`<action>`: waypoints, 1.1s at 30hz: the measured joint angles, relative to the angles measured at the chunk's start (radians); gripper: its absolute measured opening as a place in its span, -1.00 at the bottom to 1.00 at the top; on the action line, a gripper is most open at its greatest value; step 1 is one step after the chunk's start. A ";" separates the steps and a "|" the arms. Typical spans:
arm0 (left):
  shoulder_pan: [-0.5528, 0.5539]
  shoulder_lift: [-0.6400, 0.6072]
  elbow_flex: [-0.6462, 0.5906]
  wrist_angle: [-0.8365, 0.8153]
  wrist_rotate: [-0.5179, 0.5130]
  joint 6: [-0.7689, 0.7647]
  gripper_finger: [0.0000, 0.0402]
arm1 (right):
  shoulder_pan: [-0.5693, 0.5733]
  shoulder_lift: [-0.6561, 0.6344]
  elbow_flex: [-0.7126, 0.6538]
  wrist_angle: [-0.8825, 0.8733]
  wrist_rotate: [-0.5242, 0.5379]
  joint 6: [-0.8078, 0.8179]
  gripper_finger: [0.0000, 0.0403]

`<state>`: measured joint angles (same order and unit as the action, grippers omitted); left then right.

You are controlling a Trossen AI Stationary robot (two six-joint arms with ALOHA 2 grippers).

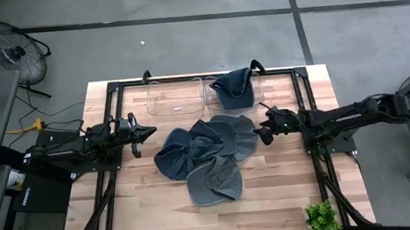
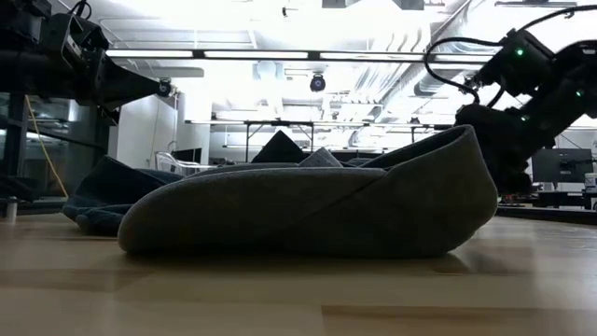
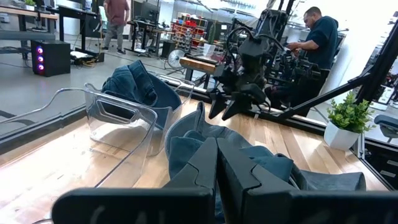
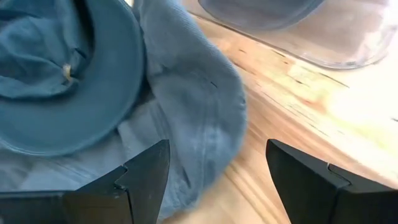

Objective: Pick & Place hat
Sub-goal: Put the gray cap into the left transparent bin

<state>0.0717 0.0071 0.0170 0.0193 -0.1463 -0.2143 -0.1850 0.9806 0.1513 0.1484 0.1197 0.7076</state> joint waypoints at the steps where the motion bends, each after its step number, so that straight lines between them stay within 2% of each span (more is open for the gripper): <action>1: 0.000 0.000 0.000 0.000 0.000 0.000 -1.00 | -0.007 0.000 -0.011 0.026 -0.010 0.005 0.29; 12: 0.000 0.000 0.000 0.000 0.000 0.000 -1.00 | -0.081 0.022 -0.025 0.047 -0.048 0.110 0.29; 19: 0.000 0.000 0.000 0.000 0.000 0.000 -1.00 | -0.083 0.117 -0.023 0.118 -0.067 0.127 0.29; 26: 0.000 0.000 0.000 0.000 0.000 0.000 -1.00 | -0.083 0.246 -0.021 0.266 -0.078 0.133 0.29; 33: 0.000 0.000 0.000 0.000 0.000 0.000 -1.00 | -0.083 0.351 -0.008 0.392 -0.143 0.146 0.29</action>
<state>0.0719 0.0069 0.0170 0.0194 -0.1463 -0.2143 -0.2684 1.3314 0.1431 0.5399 -0.0230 0.8537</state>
